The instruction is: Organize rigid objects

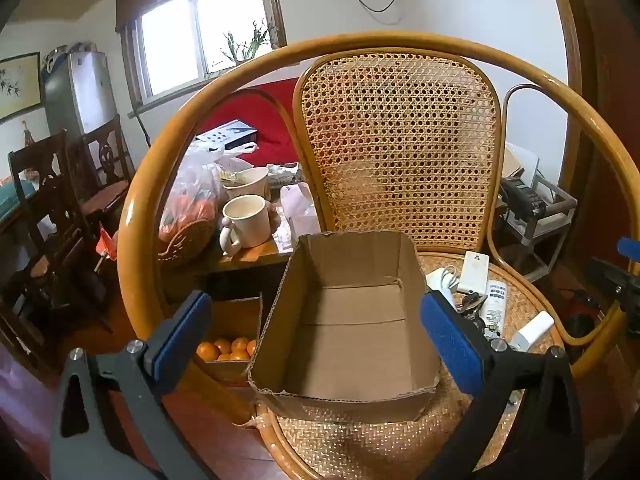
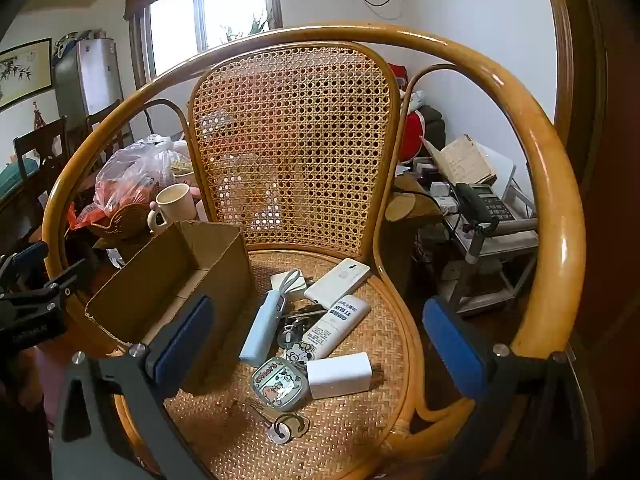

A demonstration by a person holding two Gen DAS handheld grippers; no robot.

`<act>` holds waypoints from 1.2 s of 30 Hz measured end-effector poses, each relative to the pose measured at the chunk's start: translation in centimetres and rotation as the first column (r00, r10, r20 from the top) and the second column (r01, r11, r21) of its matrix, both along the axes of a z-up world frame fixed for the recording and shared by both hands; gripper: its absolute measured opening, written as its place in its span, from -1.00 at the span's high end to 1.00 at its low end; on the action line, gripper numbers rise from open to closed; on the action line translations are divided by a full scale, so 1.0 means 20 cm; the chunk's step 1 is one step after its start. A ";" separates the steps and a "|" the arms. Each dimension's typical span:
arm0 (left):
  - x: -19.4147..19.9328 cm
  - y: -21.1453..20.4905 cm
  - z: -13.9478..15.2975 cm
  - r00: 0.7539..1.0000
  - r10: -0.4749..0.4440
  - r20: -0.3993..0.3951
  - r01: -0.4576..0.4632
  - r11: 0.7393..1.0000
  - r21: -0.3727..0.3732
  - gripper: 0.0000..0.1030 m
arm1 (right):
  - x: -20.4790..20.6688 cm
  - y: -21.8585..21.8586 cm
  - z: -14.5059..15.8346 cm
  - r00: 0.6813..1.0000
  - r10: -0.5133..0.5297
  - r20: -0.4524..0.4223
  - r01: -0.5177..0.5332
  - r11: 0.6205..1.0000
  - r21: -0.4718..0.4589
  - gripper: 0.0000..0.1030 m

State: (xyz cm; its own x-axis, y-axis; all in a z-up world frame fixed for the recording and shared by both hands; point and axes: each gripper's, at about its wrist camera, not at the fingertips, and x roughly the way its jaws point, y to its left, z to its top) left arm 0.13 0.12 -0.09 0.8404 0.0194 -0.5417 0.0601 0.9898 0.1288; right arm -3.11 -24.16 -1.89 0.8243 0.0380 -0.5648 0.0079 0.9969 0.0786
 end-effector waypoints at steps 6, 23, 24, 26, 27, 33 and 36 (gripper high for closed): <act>0.01 -0.06 -0.01 1.000 0.008 0.004 -0.008 0.999 0.043 -1.00 | 0.00 0.00 0.00 1.000 -0.001 -0.002 0.001 1.000 -0.006 -1.00; 0.00 0.00 -0.01 1.000 0.004 0.009 -0.005 0.999 0.032 -1.00 | 0.00 -0.01 -0.01 1.000 -0.009 0.001 0.009 1.000 -0.002 -1.00; 0.00 0.00 -0.01 1.000 0.005 0.009 -0.005 0.999 0.031 -1.00 | 0.00 -0.01 -0.01 1.000 -0.008 0.000 0.008 1.000 -0.002 -1.00; 0.00 0.00 -0.01 1.000 0.005 0.008 -0.005 0.999 0.031 -1.00 | 0.00 -0.01 -0.01 1.000 -0.008 0.000 0.008 1.000 -0.004 -1.00; 0.01 0.00 -0.01 1.000 0.006 0.008 -0.006 0.999 0.032 -1.00 | 0.00 -0.01 -0.01 1.000 -0.008 -0.001 0.008 1.000 -0.003 -1.00; 0.01 0.00 -0.01 1.000 0.008 0.010 -0.008 0.999 0.032 -1.00 | -0.01 -0.02 -0.01 1.000 -0.007 -0.002 0.007 1.000 -0.003 -1.00; 0.00 0.00 -0.01 1.000 0.008 0.012 -0.008 1.000 0.029 -1.00 | 0.00 -0.02 -0.01 1.000 -0.008 -0.002 0.008 1.000 -0.005 -1.00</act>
